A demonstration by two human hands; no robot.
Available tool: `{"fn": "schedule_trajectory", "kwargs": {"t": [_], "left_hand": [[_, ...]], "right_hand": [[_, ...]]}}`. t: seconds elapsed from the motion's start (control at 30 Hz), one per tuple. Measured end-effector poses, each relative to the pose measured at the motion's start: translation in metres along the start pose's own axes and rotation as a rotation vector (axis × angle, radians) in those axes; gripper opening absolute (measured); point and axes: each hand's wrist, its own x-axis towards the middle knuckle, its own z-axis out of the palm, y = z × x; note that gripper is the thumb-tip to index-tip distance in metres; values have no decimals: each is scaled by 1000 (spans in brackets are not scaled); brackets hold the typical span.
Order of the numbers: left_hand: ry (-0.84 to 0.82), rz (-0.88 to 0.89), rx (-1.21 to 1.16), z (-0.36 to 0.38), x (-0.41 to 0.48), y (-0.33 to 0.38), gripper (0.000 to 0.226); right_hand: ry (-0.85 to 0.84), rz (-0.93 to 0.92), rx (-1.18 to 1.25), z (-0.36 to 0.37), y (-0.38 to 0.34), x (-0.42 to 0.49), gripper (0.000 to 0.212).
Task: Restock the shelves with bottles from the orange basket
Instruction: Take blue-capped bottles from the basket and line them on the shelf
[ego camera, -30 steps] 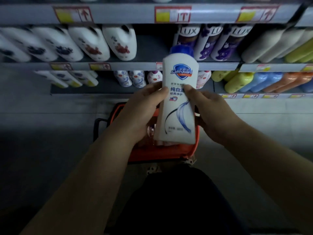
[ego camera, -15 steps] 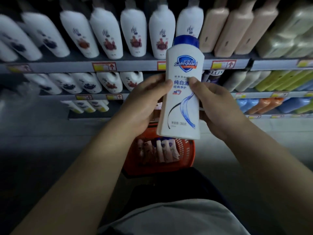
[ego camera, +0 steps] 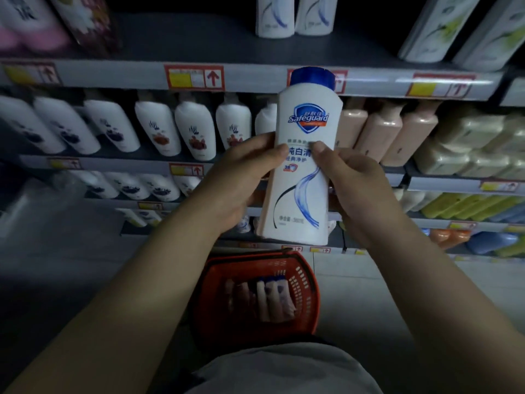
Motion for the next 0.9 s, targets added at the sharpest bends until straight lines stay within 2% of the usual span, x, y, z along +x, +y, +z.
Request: {"fn": "schedule_trajectory", "kwargs": {"t": [0.1, 0.23, 0.37, 0.5, 0.6, 0.7, 0.77, 0.9], "left_hand": [[11, 67, 13, 7, 11, 15, 21], [56, 141, 36, 16, 28, 31, 22], [109, 241, 94, 18, 41, 53, 25], [124, 340, 144, 11, 58, 76, 33], [174, 421, 205, 5, 77, 89, 47], [232, 480, 278, -1, 102, 97, 53], [250, 511, 301, -5, 120, 101, 55], [262, 555, 333, -17, 152, 107, 53]], "right_hand": [[-38, -40, -42, -6, -16, 17, 33], [-99, -91, -80, -12, -38, 42, 23], [-142, -207, -131, -14, -63, 64, 17], [-146, -367, -221, -8, -83, 88, 22], [-109, -510, -354, -2, -95, 110, 18], [-33, -635, -539, 5, -106, 134, 31], [8, -677, -598, 9, -111, 150, 33], [99, -710, -627, 22, -112, 176, 23]]}}
